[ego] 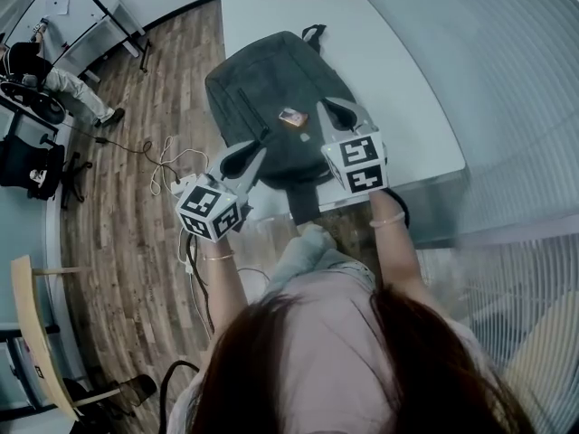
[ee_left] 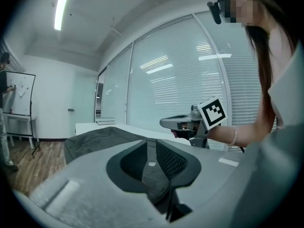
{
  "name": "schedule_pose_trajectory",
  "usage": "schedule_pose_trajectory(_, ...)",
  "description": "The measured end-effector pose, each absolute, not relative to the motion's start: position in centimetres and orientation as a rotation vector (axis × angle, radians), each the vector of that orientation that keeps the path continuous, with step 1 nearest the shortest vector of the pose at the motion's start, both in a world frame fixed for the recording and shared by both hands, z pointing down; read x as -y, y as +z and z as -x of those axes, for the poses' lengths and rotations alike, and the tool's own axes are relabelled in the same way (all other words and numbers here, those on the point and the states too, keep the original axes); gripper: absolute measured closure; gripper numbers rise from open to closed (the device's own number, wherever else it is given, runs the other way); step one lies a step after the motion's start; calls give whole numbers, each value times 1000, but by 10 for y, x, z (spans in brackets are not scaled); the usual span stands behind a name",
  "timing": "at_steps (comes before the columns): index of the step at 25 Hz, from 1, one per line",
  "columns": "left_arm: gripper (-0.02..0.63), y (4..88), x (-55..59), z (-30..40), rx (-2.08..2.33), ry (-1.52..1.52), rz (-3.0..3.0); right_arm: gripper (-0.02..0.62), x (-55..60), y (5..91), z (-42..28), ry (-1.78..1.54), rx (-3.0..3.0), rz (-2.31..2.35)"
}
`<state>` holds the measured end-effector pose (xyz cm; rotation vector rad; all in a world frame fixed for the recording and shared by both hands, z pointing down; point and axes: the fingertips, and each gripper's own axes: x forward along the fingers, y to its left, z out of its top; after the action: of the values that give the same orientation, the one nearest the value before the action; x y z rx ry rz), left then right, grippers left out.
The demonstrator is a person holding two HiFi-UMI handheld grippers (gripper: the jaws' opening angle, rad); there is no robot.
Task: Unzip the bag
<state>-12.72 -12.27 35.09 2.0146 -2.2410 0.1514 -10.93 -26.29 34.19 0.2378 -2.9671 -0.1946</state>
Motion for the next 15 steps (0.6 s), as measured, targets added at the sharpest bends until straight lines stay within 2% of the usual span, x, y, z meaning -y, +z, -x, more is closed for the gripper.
schedule_pose_trajectory(15, 581, 311, 114, 144, 2477, 3, -1833, 592, 245, 313, 101, -234, 3067, -279)
